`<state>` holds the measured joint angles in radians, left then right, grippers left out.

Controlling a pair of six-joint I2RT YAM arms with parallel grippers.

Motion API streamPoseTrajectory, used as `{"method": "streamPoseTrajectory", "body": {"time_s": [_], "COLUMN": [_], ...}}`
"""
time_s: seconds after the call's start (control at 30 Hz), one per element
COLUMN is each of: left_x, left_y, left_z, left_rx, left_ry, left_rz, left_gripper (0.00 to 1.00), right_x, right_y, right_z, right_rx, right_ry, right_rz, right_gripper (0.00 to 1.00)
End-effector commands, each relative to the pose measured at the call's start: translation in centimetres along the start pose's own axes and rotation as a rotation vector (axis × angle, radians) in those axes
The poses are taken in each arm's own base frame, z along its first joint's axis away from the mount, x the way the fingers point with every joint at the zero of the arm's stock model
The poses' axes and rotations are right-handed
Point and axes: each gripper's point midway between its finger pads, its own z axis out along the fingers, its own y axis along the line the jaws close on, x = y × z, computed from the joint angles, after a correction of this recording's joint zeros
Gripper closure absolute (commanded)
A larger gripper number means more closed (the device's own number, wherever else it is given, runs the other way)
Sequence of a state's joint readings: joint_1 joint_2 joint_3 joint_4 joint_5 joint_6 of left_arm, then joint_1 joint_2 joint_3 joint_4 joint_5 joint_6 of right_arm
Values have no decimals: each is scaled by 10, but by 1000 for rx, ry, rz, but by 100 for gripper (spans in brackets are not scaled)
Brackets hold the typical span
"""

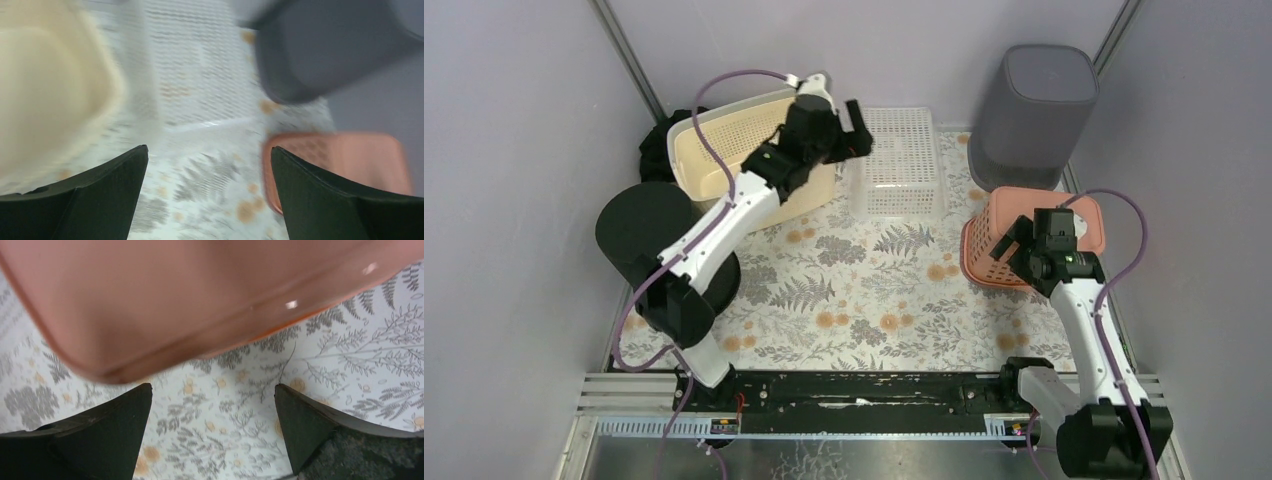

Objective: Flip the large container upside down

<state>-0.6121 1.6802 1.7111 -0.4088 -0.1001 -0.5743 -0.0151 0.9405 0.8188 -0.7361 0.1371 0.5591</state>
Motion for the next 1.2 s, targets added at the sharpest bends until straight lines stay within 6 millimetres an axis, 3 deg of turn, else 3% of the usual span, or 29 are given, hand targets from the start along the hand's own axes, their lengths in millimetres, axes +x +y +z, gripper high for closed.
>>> {"method": "streamPoseTrajectory", "body": {"time_s": [0.0,0.2,0.43,0.63,0.8,1.03,1.17], "left_x": [0,-19,-40,-53,-49,-27,-9], "left_y": [85,137,158,174,177,196,208], "left_z": [18,43,60,82,93,113,120], "left_rx": [-221,-309,-304,-348,-349,-388,-416], "left_ry": [69,90,66,70,65,108,143], "left_rz": [72,85,76,68,50,29,19], "left_gripper": [0,0,0,0,0,0,0], "right_x": [-44,-68,-85,-101,-98,-90,-96], "right_y": [7,1,-15,-16,6,34,47], "right_z": [17,51,88,107,92,43,13], "right_rx": [9,48,70,55,-83,-274,-354], "right_ry": [-116,-104,-71,-65,-67,-97,-134], "right_rz": [81,92,118,102,99,92,76], "right_gripper": [1,1,1,1,0,0,1]}}
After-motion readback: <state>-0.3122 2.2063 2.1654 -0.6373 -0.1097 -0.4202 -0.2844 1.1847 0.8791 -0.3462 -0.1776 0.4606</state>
